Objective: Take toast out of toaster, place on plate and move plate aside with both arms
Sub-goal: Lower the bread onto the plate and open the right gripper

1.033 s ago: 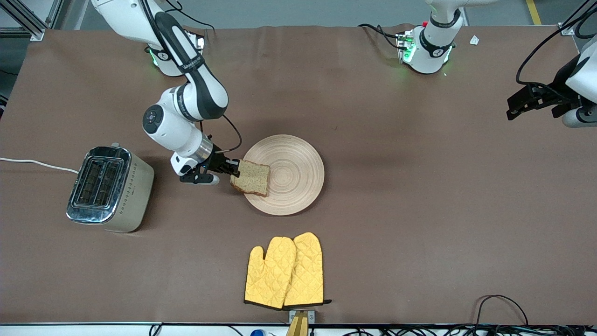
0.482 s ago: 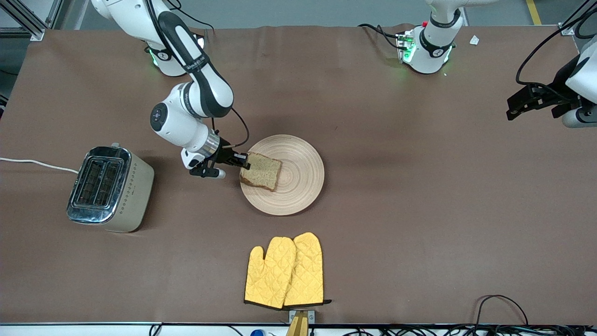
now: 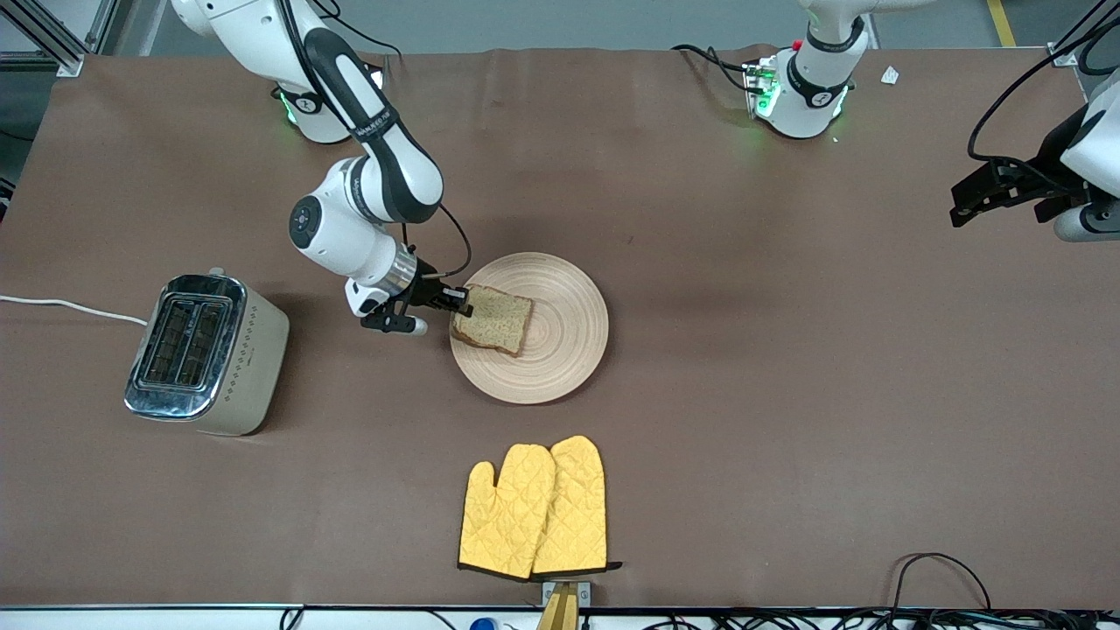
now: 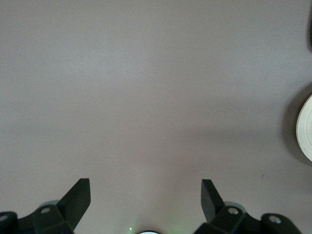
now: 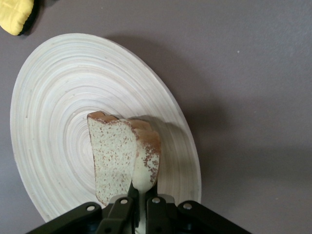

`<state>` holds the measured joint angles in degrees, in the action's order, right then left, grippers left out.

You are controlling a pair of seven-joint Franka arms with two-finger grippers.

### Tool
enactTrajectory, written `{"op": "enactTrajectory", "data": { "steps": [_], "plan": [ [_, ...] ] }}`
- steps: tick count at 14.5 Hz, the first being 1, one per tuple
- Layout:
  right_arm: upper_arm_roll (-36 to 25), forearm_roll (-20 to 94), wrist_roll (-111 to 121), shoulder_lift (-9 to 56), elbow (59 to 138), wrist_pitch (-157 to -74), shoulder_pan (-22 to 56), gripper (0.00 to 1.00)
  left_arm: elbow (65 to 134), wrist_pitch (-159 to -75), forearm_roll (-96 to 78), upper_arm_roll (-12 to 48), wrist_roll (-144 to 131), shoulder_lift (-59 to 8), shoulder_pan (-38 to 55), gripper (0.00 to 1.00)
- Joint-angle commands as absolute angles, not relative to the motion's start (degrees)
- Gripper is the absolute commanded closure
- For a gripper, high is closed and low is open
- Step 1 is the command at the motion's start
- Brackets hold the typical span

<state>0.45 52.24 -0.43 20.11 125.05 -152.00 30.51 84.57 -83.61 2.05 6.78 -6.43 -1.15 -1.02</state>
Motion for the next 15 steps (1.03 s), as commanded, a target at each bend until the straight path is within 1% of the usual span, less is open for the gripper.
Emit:
{"op": "enactTrajectory", "data": {
  "steps": [1,2,4,10,13,15],
  "plan": [
    [0.6,56.0,0.2,20.2,124.5,-152.6,32.5,0.16,83.6,-83.1,1.4,6.7,-5.6,-1.4,-1.2,0.0],
    [0.6,56.3,0.0,20.1,124.1,-152.7,33.7,0.07,83.6,-83.1,1.4,6.7,-5.6,-1.4,-1.2,0.0],
    [0.5,56.4,-1.3,20.1,123.7,-152.5,34.0,0.0,83.6,-83.2,1.4,6.7,-5.7,-1.7,-1.1,0.0],
    [0.0,55.8,-0.7,18.9,125.0,-151.3,31.8,0.0,83.6,-84.4,-2.3,6.8,-5.6,-3.7,-1.1,0.0],
    [-1.7,54.2,-0.6,17.1,125.2,-147.2,29.9,0.0,84.0,-85.8,-4.6,6.7,-5.7,-3.8,-1.1,0.0],
    [-4.1,50.7,-0.8,14.2,125.1,-142.5,29.4,0.0,84.1,-85.8,-7.3,6.7,-5.7,-4.9,-1.2,0.0]
  ]
}}
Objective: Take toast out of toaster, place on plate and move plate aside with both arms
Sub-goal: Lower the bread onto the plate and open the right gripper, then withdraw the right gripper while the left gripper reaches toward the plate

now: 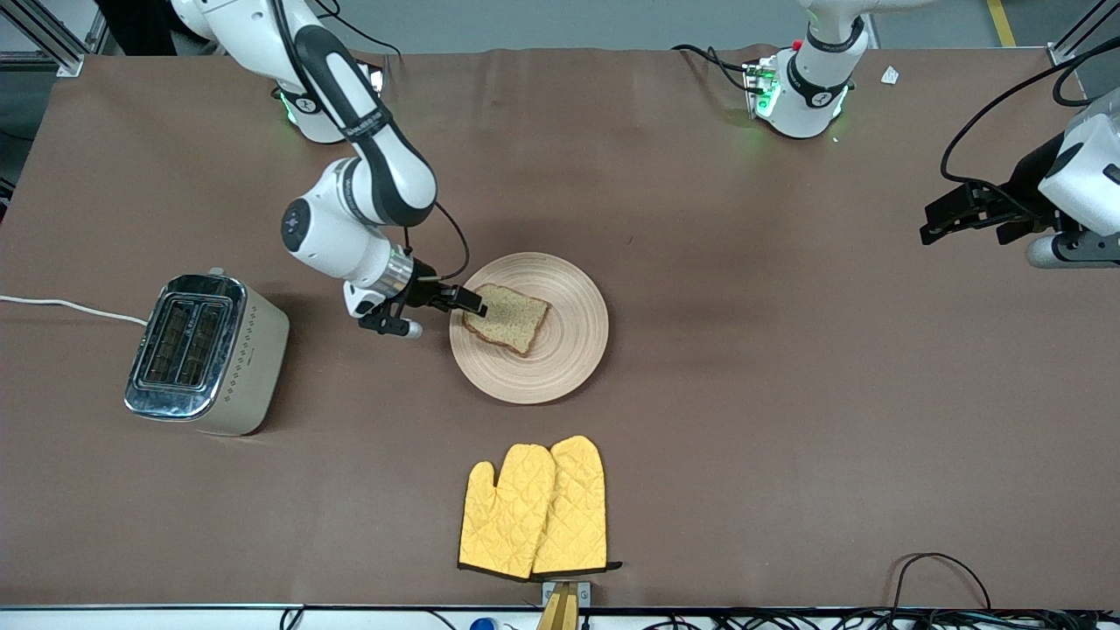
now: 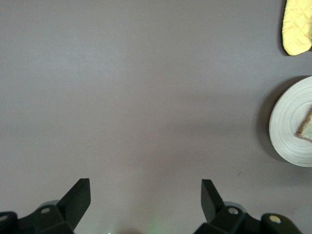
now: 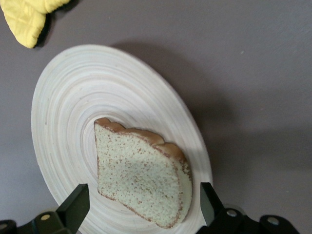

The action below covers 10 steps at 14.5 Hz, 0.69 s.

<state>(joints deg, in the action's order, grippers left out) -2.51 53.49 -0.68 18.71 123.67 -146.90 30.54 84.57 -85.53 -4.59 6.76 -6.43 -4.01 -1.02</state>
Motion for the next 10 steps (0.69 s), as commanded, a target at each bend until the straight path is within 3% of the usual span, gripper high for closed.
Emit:
{"op": "enactTrajectory", "data": {
  "steps": [1,7,10],
  "plan": [
    [-6.0,48.9,-0.8,12.1,125.1,-139.4,29.4,0.0,84.5,-85.8,-9.9,6.7,-5.7,-5.5,-1.3,0.0],
    [-13.2,24.9,-1.0,-0.2,123.8,-129.5,26.1,0.0,88.3,-90.9,-25.9,6.8,1.2,-11.8,-5.2,0.0],
    [-13.2,13.2,-1.1,-2.8,116.1,-117.2,20.6,0.0,93.9,-99.0,-30.0,7.5,4.0,-13.3,-4.4,0.0]
  ]
}}
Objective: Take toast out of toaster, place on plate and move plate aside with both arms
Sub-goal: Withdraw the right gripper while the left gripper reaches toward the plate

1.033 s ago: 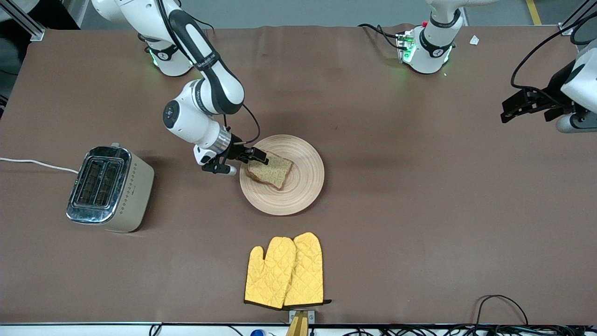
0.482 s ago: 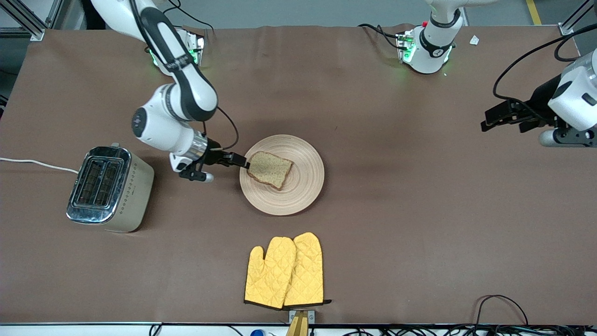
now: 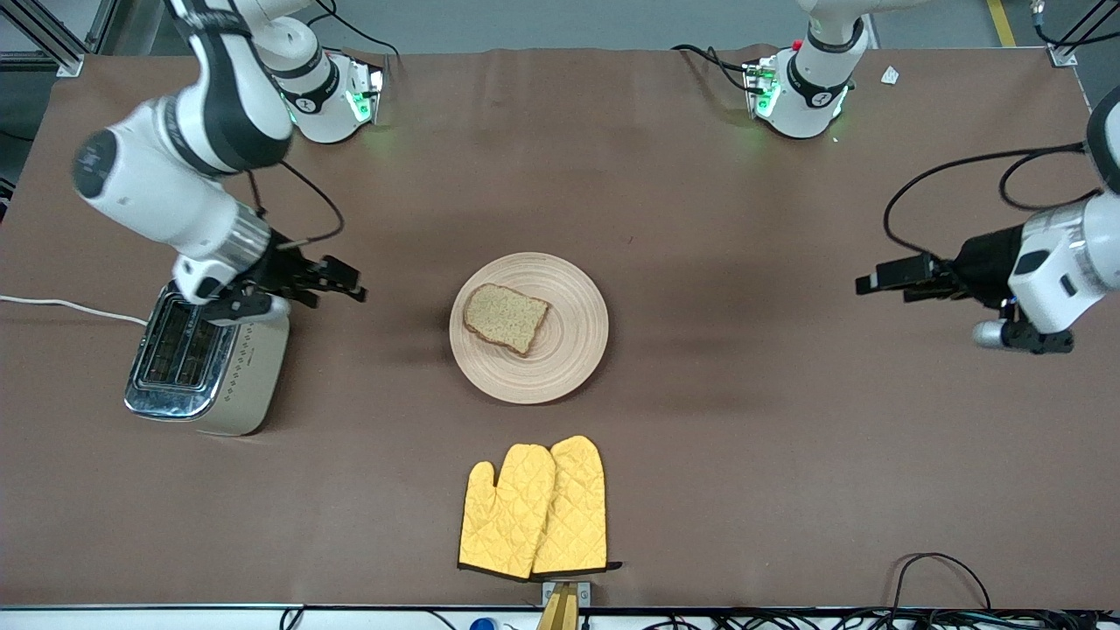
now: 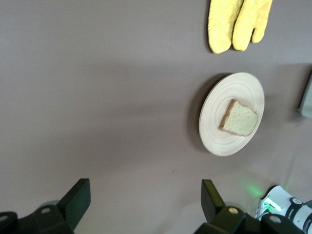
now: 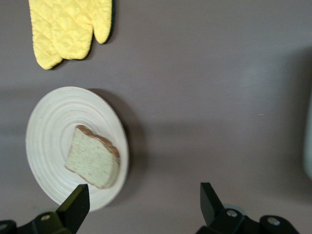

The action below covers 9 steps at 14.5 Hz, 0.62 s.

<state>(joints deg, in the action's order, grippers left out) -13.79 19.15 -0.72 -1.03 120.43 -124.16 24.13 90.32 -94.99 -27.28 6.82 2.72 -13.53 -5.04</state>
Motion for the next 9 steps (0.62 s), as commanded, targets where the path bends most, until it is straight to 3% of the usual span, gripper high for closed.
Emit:
{"op": "enactTrajectory", "data": {
  "steps": [1,4,7,9],
  "plan": [
    [-13.2,10.1,-0.9,-2.9,112.4,-111.8,19.2,0.0,94.2,-100.4,-31.6,7.7,4.7,-14.8,-3.9,0.0],
    [-13.3,3.4,-0.5,-4.3,105.5,-99.0,16.5,0.0,94.1,-102.7,-38.3,9.2,9.6,-21.5,-3.7,0.0],
    [-13.2,-3.1,-0.4,-7.0,104.5,-98.2,12.8,0.0,94.1,-104.3,-45.6,10.0,13.7,-27.6,-3.1,0.0],
    [-13.2,-5.6,-0.2,-6.4,98.2,-97.4,11.9,0.0,94.2,-107.0,-50.2,12.2,17.5,-31.3,-2.9,0.0]
  ]
}}
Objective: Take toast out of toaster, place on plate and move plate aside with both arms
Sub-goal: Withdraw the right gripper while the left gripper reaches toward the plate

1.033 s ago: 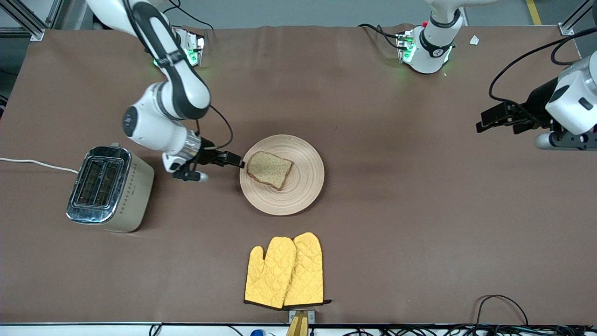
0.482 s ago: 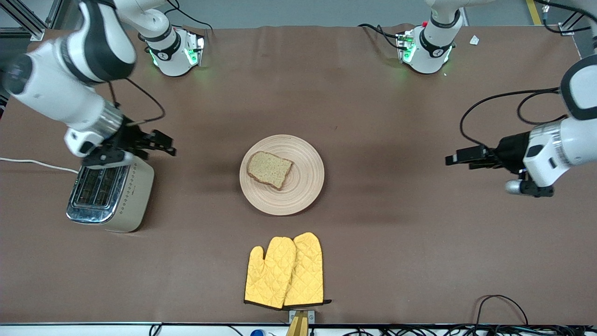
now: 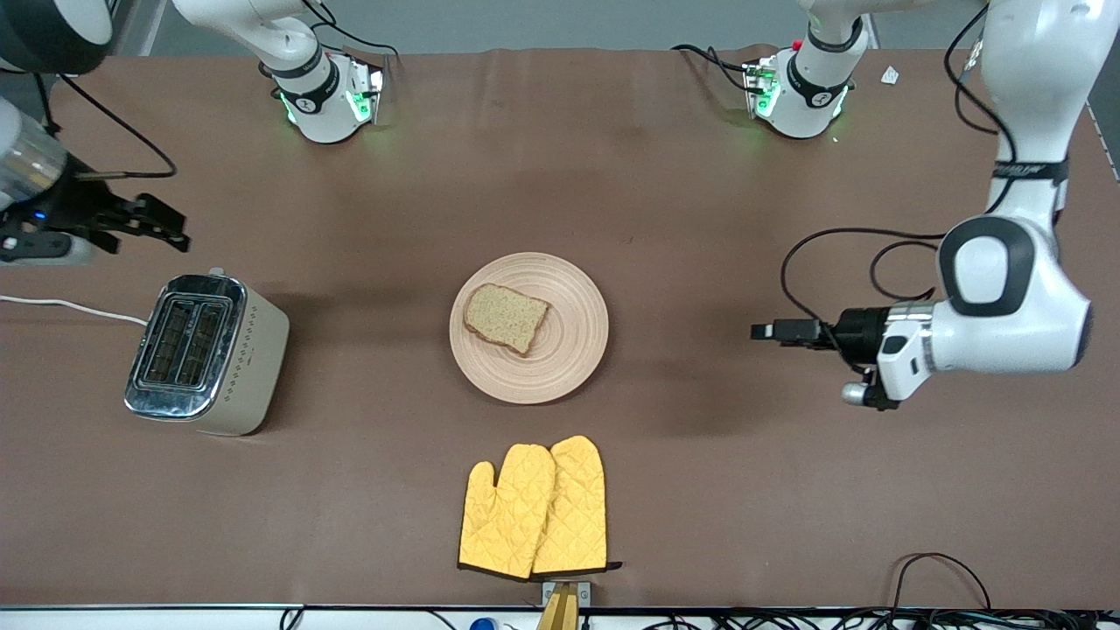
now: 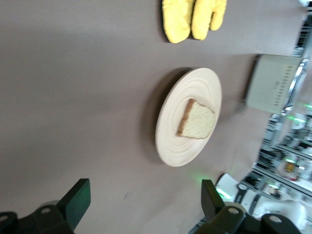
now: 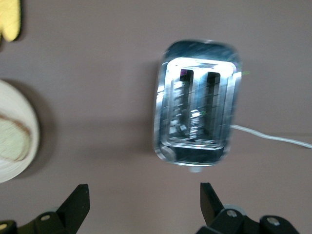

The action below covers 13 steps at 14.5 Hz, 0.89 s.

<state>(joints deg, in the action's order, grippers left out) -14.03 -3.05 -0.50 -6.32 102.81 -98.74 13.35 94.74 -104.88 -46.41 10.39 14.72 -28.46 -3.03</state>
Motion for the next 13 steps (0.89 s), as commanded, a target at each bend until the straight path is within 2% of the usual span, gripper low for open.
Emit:
{"op": "enactTrajectory", "data": {
  "steps": [1,7,13],
  "plan": [
    [-13.2,-5.7,-0.1,-6.1,95.8,-95.7,10.9,0.0,94.2,-107.6,-52.7,13.3,19.1,-32.8,-2.9,0.0],
    [-13.2,-3.8,-0.5,-5.9,91.6,-94.4,8.3,0.0,95.3,-108.4,-62.1,16.1,26.6,-39.6,-1.8,0.0],
    [-13.6,-2.1,3.3,-5.1,92.3,-93.3,5.7,0.0,100.4,-118.5,-64.2,16.2,31.8,-40.7,2.9,0.04]
  ]
}}
